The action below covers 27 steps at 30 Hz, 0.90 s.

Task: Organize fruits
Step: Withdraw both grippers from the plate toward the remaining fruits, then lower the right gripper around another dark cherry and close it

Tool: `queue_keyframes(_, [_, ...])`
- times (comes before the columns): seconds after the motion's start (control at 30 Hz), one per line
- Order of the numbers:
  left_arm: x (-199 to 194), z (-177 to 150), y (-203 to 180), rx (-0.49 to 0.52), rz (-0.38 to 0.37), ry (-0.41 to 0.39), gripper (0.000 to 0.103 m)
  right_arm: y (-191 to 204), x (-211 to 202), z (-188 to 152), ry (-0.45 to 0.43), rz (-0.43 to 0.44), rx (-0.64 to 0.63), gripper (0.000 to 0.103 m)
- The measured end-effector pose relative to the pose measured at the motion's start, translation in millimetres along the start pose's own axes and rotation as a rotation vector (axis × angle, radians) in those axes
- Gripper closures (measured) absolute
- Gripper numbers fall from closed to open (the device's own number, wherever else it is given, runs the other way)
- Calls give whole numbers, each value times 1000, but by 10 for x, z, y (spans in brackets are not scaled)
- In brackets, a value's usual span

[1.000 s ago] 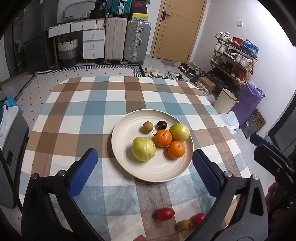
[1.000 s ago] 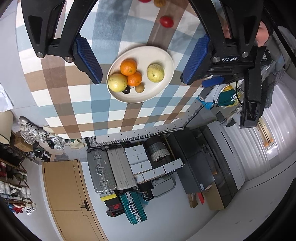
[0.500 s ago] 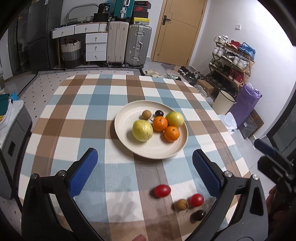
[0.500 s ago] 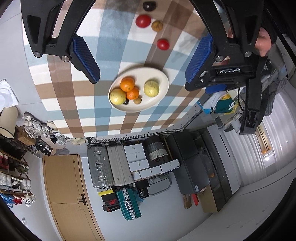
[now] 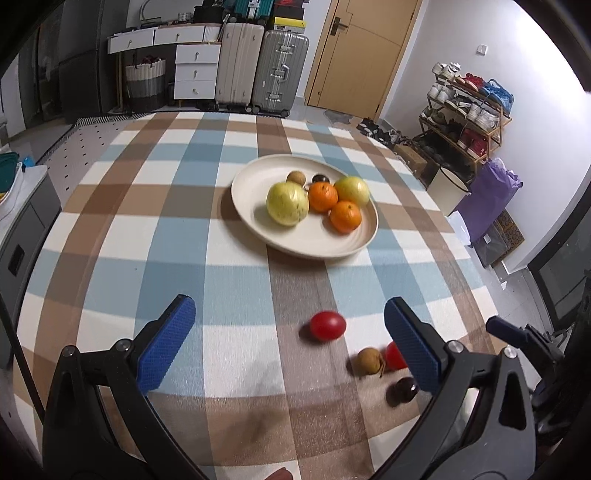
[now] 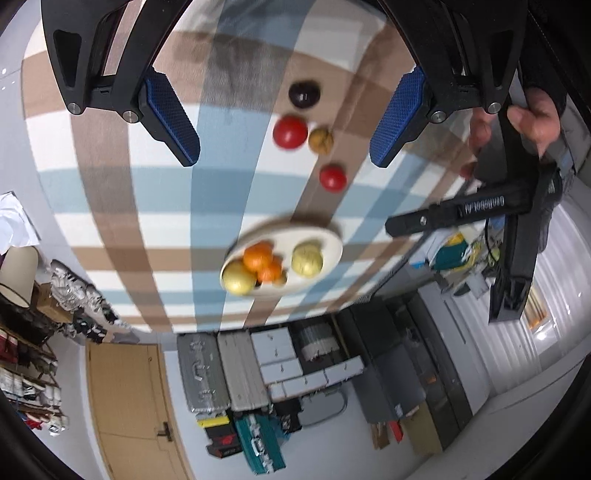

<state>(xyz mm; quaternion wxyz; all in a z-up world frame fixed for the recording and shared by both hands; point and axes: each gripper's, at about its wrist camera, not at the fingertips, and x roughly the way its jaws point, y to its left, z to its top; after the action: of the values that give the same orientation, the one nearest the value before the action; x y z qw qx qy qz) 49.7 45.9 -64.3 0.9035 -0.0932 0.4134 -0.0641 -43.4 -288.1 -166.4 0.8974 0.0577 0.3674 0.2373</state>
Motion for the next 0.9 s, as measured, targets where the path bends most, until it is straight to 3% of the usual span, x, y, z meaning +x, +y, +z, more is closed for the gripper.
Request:
queue_keyframes(0.2, [57, -122, 44, -11, 4, 18, 1, 26, 123, -213, 58, 4, -5, 8])
queue_keyframes(0.5, [96, -241, 97, -17, 6, 34, 1, 68, 291, -377, 114, 7, -22, 16])
queue_keyframes(0.73, [173, -287, 165, -32, 4, 53, 1, 70, 392, -429, 143, 13, -32, 34])
queue_keyframes(0.9, [190, -287, 178, -34, 3, 57, 1, 100, 435, -445, 157, 22, -41, 41])
